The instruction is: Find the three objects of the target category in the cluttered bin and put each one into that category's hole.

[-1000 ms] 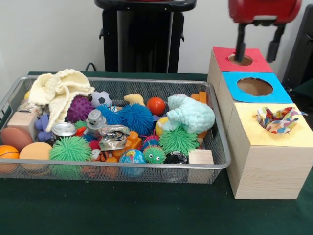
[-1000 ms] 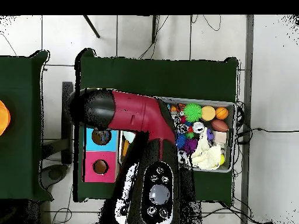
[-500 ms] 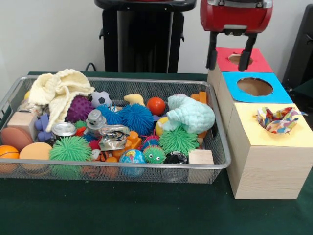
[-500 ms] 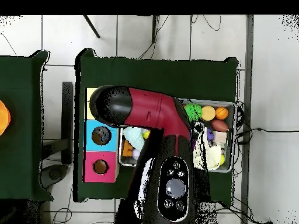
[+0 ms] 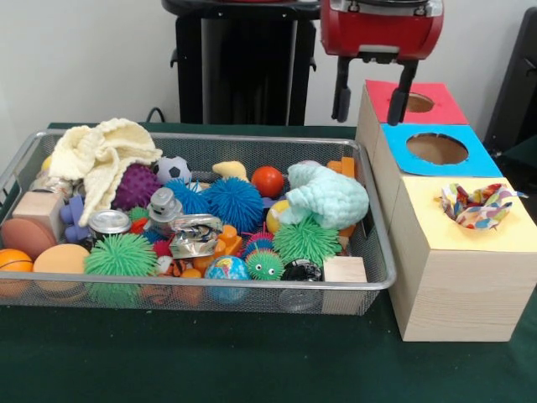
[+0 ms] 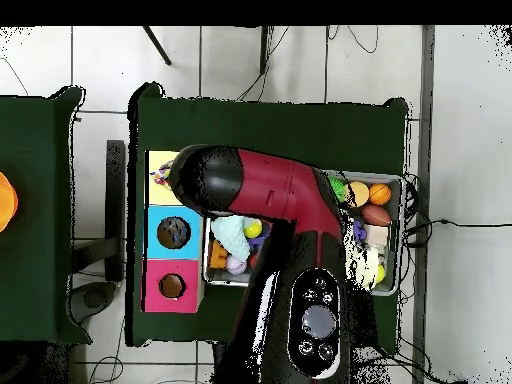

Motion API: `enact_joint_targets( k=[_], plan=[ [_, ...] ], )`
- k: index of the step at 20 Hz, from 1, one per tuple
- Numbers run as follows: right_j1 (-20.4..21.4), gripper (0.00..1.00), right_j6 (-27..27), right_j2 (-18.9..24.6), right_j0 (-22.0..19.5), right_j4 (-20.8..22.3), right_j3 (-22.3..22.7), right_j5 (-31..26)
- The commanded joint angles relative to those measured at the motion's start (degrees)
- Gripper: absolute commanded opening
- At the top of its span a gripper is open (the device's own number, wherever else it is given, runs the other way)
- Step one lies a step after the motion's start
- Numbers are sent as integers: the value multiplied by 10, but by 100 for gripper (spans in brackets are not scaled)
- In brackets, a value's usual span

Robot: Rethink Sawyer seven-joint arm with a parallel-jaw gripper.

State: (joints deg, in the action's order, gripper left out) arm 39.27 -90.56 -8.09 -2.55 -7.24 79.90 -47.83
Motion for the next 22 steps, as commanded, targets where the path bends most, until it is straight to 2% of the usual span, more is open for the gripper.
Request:
enact_joint_targets(
  k=[1,6,16,22],
  plan=[
    [-38,100,7,62,-32,25,9,-31],
    [-52,100,22,74,-49,33,16,1],
    [-79,100,15,95,-66,53,28,63],
    [-89,100,5,105,-71,63,30,75]
  ],
)
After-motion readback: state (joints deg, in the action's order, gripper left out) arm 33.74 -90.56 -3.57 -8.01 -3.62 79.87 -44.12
